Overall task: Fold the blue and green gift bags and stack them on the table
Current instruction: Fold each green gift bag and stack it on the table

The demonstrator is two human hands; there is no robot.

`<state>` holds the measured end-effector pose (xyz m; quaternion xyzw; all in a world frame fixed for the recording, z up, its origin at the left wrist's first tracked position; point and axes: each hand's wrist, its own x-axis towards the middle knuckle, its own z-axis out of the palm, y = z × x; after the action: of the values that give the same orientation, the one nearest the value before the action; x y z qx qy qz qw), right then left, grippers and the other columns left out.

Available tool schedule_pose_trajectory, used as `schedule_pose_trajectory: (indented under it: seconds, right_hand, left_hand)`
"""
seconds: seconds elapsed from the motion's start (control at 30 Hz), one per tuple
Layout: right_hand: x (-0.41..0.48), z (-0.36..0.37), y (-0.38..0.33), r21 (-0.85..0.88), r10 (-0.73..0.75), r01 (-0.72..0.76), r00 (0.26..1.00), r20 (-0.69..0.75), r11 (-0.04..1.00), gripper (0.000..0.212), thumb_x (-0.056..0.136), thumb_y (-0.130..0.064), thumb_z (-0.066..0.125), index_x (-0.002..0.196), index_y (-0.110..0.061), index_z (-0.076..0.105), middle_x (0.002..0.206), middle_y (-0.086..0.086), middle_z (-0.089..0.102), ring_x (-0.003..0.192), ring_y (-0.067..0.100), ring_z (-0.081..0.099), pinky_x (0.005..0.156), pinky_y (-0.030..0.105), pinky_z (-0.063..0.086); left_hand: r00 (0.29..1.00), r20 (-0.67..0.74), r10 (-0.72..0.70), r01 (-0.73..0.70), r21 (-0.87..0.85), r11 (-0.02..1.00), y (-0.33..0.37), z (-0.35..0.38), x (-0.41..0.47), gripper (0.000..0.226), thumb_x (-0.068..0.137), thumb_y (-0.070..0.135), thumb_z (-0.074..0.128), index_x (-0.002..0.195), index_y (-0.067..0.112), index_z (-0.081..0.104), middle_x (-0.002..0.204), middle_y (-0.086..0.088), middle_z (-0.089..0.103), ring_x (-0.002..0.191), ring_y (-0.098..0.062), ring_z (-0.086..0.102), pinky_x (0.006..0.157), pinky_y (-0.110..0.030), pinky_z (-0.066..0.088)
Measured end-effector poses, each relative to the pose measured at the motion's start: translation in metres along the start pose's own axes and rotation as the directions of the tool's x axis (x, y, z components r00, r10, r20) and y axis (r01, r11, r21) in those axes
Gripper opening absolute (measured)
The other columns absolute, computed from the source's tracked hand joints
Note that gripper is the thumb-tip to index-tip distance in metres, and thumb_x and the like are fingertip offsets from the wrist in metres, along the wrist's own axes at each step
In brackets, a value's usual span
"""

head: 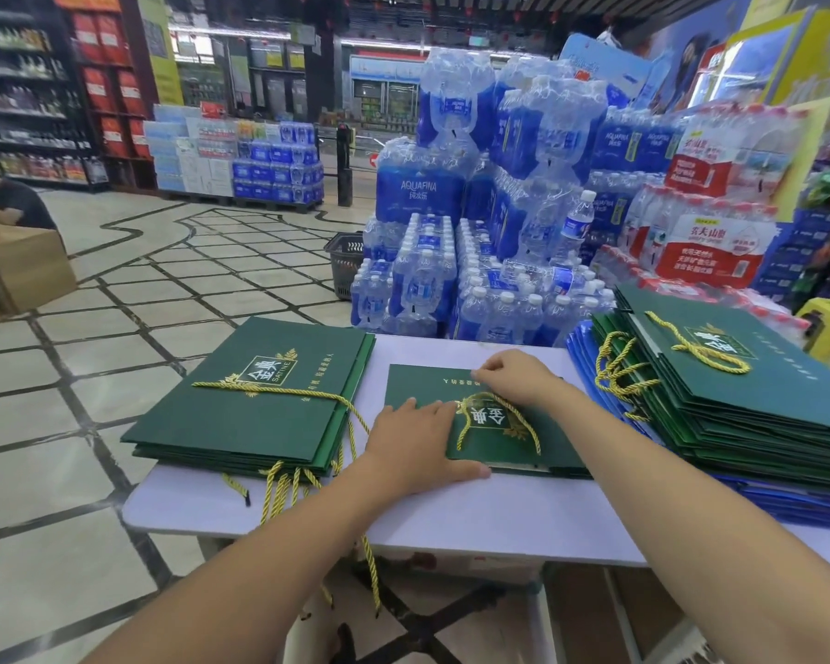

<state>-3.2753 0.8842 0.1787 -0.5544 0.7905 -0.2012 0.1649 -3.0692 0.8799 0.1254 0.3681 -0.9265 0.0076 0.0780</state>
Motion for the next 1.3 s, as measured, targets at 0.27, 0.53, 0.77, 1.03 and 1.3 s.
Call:
schedule_pose_trajectory:
  seconds: [0.27, 0.53, 0.77, 1.03, 1.3]
  right_hand:
    - [-0.084, -0.036, -0.015, -0.012, -0.228, 0.322, 0.642, -0.732, 0.947, 0.008, 0.091, -0.026, 0.067, 0.096, -0.025, 0.061, 0.088, -0.010, 0.054, 0.080, 0.013, 0.053, 0.073, 0.033, 0.046]
    - [-0.118, -0.010, -0.047, 0.917, 0.340, -0.067, 0.937, -0.078, 0.393, 0.072, 0.085, -0.067, 0.067, 0.137, -0.023, 0.043, 0.129, -0.001, 0.055, 0.105, 0.019, 0.065, 0.085, 0.044, 0.059]
    - [-0.097, -0.030, -0.063, 0.859, 0.271, 0.127, 0.917, -0.293, 0.496, 0.019, 0.097, -0.026, 0.057, 0.115, -0.020, 0.054, 0.099, 0.006, 0.069, 0.098, 0.027, 0.069, 0.084, 0.052, 0.061]
    - [-0.100, -0.066, -0.037, -0.173, -0.222, 0.163, 0.879, -0.421, 0.971, 0.043, 0.101, -0.014, 0.035, 0.136, -0.038, 0.041, 0.109, -0.003, 0.061, 0.089, 0.028, 0.061, 0.071, 0.046, 0.051]
    - [-0.101, -0.001, -0.001, -0.603, -0.250, 0.180, 0.968, -0.034, 0.777, 0.034, 0.097, -0.033, 0.053, 0.131, -0.036, 0.052, 0.130, -0.004, 0.057, 0.125, 0.026, 0.053, 0.089, 0.043, 0.050]
  left_hand:
    - [0.948, -0.310, 0.069, -0.013, 0.179, 0.984, 0.002, -0.039, 0.013, 0.062, 0.105, 0.066, 0.021, 0.105, 0.023, 0.066, 0.094, -0.004, 0.075, 0.089, -0.030, 0.071, 0.060, -0.034, 0.034]
    - [0.919, -0.367, -0.145, 0.098, -0.144, 0.985, 0.010, -0.086, 0.013, 0.046, 0.112, 0.049, 0.024, 0.112, 0.026, 0.063, 0.105, -0.002, 0.070, 0.101, -0.034, 0.065, 0.081, -0.046, 0.054]
    - [0.967, -0.247, -0.064, -0.063, -0.475, 0.878, 0.032, -0.088, 0.010, 0.054, 0.105, 0.061, 0.027, 0.101, 0.028, 0.071, 0.095, 0.003, 0.074, 0.089, -0.023, 0.065, 0.082, -0.043, 0.054]
    - [0.861, -0.236, -0.451, 0.023, -0.868, 0.497, 0.005, -0.099, 0.025, 0.017, 0.104, 0.030, 0.046, 0.114, 0.025, 0.059, 0.115, 0.003, 0.068, 0.098, -0.019, 0.065, 0.085, -0.037, 0.049]
    - [0.843, -0.457, -0.285, -0.053, -0.597, 0.800, -0.011, -0.060, 0.001, 0.031, 0.104, 0.014, 0.043, 0.124, 0.022, 0.065, 0.128, 0.002, 0.062, 0.120, -0.019, 0.053, 0.100, -0.034, 0.042]
